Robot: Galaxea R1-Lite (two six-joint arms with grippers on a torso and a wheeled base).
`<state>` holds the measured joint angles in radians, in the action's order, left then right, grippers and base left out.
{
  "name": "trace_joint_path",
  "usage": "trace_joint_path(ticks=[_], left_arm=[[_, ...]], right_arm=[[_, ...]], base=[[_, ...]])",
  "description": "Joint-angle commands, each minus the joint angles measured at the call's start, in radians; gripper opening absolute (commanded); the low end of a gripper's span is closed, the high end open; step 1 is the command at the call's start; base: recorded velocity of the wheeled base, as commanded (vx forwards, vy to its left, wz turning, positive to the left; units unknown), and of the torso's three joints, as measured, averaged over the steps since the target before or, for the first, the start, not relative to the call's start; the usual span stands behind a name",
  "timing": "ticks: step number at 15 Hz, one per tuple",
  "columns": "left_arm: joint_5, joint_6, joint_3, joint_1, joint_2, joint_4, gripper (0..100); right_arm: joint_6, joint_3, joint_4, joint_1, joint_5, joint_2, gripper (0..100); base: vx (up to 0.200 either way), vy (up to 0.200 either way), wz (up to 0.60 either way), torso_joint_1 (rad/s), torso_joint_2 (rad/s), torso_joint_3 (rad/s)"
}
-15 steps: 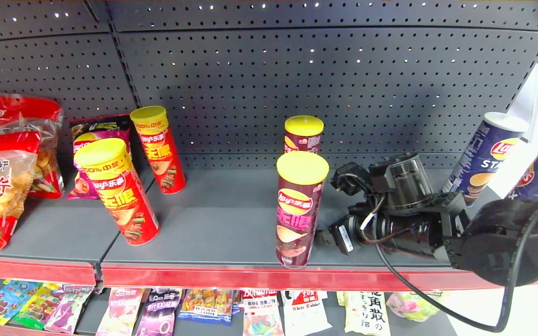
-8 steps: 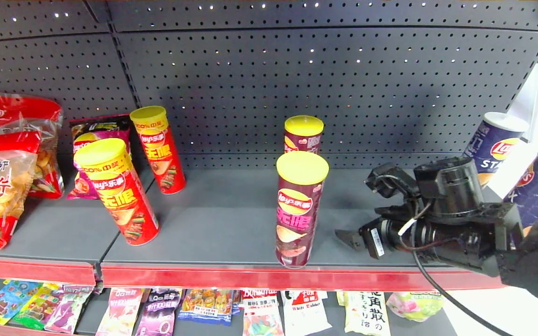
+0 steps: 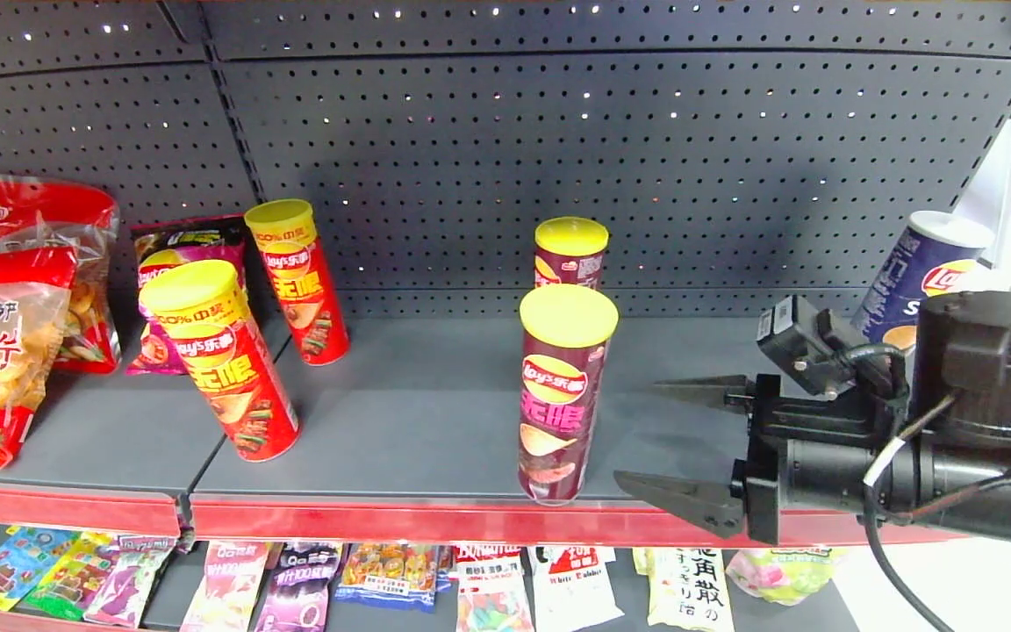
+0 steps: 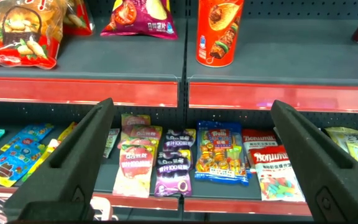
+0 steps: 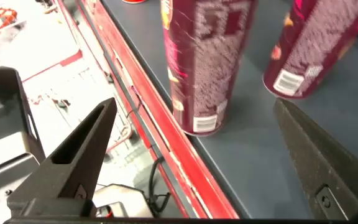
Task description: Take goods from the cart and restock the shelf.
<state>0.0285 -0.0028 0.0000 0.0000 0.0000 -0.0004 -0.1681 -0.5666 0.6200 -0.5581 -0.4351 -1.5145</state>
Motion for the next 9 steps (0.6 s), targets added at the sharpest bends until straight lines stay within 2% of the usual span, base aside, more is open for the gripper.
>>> trace_joint_path(ticks=[1,9], left_arm=[[0.001,0.0,0.0,0.0,0.0,-0.001,100],[0.001,0.0,0.0,0.0,0.0,0.0,100]], right_arm=[[-0.019,-0.019,0.003,-0.011,-0.002,-0.041,100],[-0.013,-0.088,0.003,-0.014,-0.002,-0.165,100]], base=[[0.0,0.0,0.0,0.0,0.0,0.0],[0.0,0.0,0.0,0.0,0.0,0.0]])
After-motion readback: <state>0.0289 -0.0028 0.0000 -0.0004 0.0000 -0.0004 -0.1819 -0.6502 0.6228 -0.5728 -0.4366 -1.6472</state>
